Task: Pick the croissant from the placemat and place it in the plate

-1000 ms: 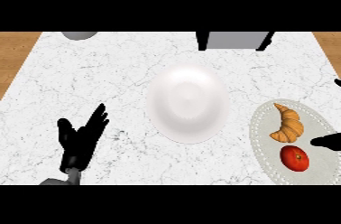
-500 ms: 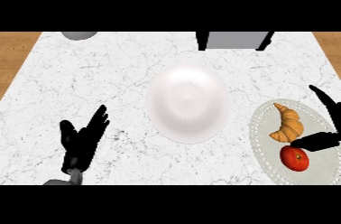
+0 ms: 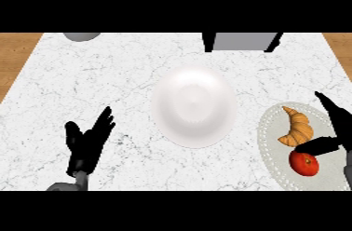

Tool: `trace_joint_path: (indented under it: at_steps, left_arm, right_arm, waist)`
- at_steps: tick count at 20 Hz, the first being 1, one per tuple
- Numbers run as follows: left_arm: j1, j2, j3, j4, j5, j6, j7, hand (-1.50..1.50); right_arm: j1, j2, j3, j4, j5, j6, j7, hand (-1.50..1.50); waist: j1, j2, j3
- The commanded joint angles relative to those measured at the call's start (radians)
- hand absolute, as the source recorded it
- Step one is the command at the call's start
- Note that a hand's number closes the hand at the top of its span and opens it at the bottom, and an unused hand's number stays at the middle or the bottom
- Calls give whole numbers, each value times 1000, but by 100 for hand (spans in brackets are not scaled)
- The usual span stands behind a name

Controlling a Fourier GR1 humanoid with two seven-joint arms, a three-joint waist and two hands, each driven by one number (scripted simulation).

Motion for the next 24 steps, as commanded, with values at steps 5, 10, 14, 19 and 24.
trace_joint_path:
  at_steps: [5, 10, 14, 19, 24]
  left_arm:
    - [38, -7, 37, -84, -21, -44, 62, 0]
    - [31, -56, 12, -73, -72, -6, 54, 0]
    - [51, -36, 14, -105, -68, -30, 66, 0]
    - [26, -51, 50, -62, -75, -50, 35, 0]
    - [43, -36, 82, -99, -58, -80, 81, 0]
  right_arm:
    - [-25, 84, -23, 64, 102, 7, -12, -150]
    - [-105, 89, -44, 251, 120, 5, -116, -150]
    - [-158, 87, 15, 382, 191, 13, -170, 150]
    - [-206, 92, 9, 347, 260, 17, -131, 150]
    - [-58, 90, -9, 187, 279, -35, -159, 150]
  waist:
    - [1, 0, 0]
    - [3, 1, 0]
    - [13, 3, 1]
    - [4, 1, 0]
    - [-2, -1, 0]
